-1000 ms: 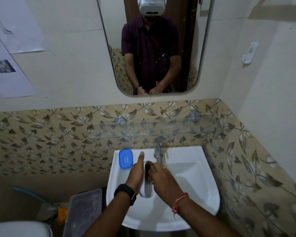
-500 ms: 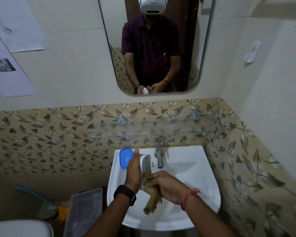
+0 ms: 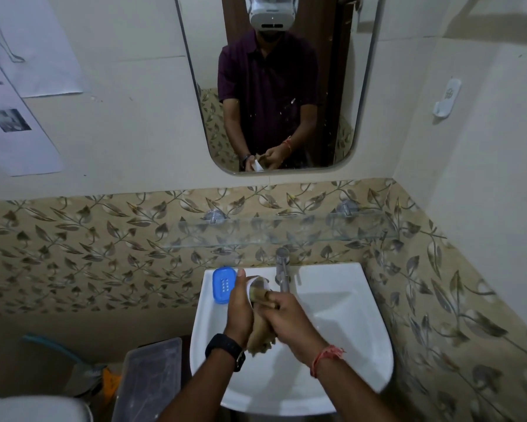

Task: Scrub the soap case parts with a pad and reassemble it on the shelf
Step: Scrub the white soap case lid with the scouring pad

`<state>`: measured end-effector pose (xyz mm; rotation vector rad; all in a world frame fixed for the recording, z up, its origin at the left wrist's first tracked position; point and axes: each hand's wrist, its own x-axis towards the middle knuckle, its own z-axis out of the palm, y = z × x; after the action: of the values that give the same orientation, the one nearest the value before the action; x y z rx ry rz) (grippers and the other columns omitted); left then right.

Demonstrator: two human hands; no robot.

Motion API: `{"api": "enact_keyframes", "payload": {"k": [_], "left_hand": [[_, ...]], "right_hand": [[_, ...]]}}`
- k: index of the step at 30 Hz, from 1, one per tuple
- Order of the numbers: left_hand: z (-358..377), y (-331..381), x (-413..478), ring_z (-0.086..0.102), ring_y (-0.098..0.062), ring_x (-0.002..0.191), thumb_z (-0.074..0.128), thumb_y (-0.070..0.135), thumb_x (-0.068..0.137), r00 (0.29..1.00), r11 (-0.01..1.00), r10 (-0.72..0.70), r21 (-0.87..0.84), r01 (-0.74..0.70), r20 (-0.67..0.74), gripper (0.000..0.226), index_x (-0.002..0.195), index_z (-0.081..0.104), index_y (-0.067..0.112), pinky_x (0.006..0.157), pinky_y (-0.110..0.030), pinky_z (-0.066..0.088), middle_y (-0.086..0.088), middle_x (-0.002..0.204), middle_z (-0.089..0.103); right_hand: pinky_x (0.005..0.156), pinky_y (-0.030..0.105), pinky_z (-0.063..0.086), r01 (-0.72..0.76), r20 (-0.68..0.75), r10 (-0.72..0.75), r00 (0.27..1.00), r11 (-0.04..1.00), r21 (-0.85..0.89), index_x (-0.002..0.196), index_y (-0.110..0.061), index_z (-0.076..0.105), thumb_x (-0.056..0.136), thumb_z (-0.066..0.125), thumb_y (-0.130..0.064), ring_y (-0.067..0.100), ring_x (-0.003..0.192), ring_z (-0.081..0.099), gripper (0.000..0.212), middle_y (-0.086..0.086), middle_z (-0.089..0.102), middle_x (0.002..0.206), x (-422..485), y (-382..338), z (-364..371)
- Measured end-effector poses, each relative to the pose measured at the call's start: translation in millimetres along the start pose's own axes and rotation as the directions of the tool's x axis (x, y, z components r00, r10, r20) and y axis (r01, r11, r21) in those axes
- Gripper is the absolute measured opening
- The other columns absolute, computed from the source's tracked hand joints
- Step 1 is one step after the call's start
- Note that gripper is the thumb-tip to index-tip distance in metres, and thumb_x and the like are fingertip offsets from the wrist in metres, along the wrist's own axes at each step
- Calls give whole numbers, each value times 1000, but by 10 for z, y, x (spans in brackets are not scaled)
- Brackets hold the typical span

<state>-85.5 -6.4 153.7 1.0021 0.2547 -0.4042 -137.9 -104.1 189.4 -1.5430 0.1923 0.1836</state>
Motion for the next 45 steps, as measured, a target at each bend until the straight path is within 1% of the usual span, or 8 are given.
{"api": "enact_keyframes", "payload": {"k": [4,8,12,20,29,37,41,45], "left_hand": [[-115,68,36,68,-23,69,56,75,75,997,1000,4,5,-3,-81,68,83,80,12,73,-35,54,-11,79,71],[-141,146,81,58,-30,89,52,71,87,988,1000,4,4,-3,-158,78,128,63,5,85,-42,45,-19,101,61],[-45,197,92,59,-28,82,49,71,89,986,998,-66,1,67,-155,71,120,64,9,81,-39,47,-17,95,63],[13,78,180,78,-18,69,51,66,89,999,995,42,96,-41,-9,59,71,84,21,55,-25,59,-8,73,79],[-157,273,203,68,-30,93,40,65,97,995,999,-25,26,28,-96,66,108,68,6,92,-46,51,-13,97,74],[-518,444,348,72,-31,78,57,71,81,1000,1000,-19,6,19,-12,69,101,75,8,80,-42,54,-16,92,77],[-410,371,306,75,-25,86,39,70,94,998,997,-21,76,25,-57,67,108,74,14,79,-42,55,-9,100,80],[-234,316,194,70,-27,87,39,59,99,997,992,-64,104,68,-35,63,85,84,17,77,-37,56,-9,87,79]], "right_hand": [[61,15,44,188,268,-54,962,842,-505,56,-37,62,77,57,-37,-5,60,58,22,-12,58,66,28,21,-195],[71,28,47,196,170,-98,981,551,-812,92,-11,56,86,53,-12,26,91,64,7,7,60,92,108,277,-245],[74,28,54,270,56,-352,934,593,-759,118,-15,66,91,48,-2,26,86,62,35,9,54,97,106,315,-93],[81,37,56,44,-315,-67,947,996,-79,88,-21,71,94,50,-18,21,87,68,22,5,69,91,198,-34,239],[63,42,50,267,348,1,938,640,-721,67,-13,63,79,51,0,30,70,58,22,11,58,73,137,-157,-141],[82,35,51,-47,-229,-271,935,545,-837,97,-10,67,89,47,-7,33,97,63,22,11,54,103,78,-497,-460],[76,25,49,339,2,-481,877,615,-712,109,-26,70,86,46,-1,13,83,54,42,-8,46,90,127,-483,-361],[95,30,50,428,248,-388,888,498,-754,121,-26,66,89,47,-3,21,105,60,43,1,56,114,128,-99,-83]]}}
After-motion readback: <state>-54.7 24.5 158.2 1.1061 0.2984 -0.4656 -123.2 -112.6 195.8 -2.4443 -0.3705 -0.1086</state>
